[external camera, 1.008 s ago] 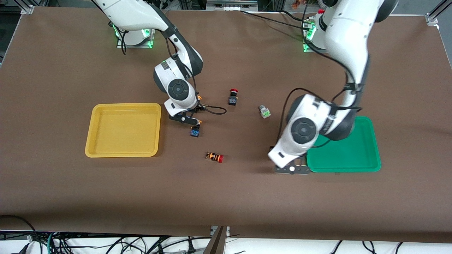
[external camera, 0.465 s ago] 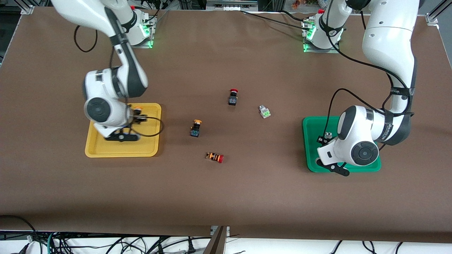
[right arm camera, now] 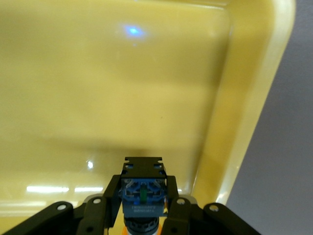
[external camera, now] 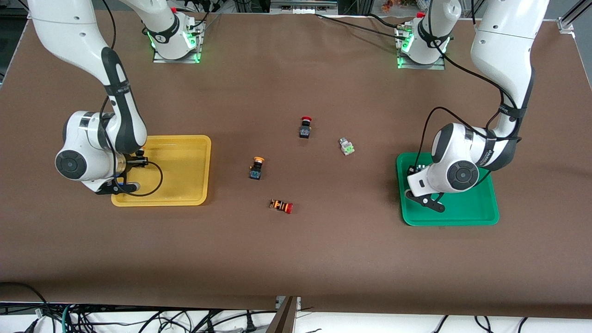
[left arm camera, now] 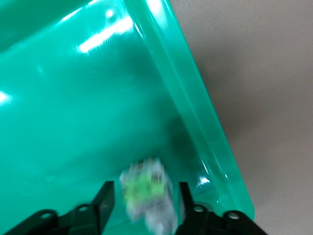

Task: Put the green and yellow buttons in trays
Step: 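Carry the black button to the yellow tray while the left gripper carries its button, then grasp the second black button with the right gripper while the left gripper grasps another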

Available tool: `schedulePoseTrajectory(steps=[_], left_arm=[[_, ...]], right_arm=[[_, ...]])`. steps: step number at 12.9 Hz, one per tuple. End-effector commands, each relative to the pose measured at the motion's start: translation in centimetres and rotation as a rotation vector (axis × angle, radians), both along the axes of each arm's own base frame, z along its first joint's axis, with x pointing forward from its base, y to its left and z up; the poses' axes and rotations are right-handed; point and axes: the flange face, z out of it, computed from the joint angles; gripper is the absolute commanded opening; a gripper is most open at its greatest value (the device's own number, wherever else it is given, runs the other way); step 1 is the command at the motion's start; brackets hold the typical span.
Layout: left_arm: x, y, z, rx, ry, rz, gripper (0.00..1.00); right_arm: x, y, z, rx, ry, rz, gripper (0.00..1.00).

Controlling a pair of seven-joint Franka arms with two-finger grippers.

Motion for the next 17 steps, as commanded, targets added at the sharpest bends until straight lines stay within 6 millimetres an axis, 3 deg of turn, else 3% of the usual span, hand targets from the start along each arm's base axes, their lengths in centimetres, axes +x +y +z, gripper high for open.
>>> schedulePoseTrajectory(steps=[1,2,3,4,6,8,10,13,17], left_arm=[[-0.2,0.3,4.5,0.001,-0.041,-0.006,1.00],[0.0,-0.1,6.6,-0.001,-0.048,-0.004,1.00],[0.1,-1.0,8.4,-0.013,-0.042,0.012,1.00],[0.0,-3.3,9.4,-0.070,-0.025,0.060,1.00],[-1.2,-8.5,9.4,-0.110,-0.008,0.167,1.00],[-2.8,-13.9,8.9,-0.066,-0.020,0.361,1.00],[-4.2,-17.2,7.3,-0.022,-0.028,0.521,1.00],[-6.4,-19.2,4.0,0.005,-0.039,0.750,1.00],[-11.0,-22.4,0.0,-0.032,-0.077,0.873,1.00]], right_arm=[[0.4,0.8,0.4,0.021,-0.025,0.012,0.56],[0.6,1.0,0.6,0.023,-0.026,0.017,1.00],[1.1,2.1,1.4,0.032,-0.034,0.047,1.00],[1.6,4.1,2.5,0.044,-0.025,0.074,1.00],[3.6,9.4,6.7,0.073,-0.017,0.131,1.00],[4.3,16.4,8.2,0.101,-0.046,0.123,1.00],[3.5,22.4,7.8,0.075,-0.076,0.018,1.00],[2.2,31.3,6.8,0.079,-0.140,-0.164,1.00],[1.1,36.8,2.0,0.101,-0.235,-0.287,1.00]])
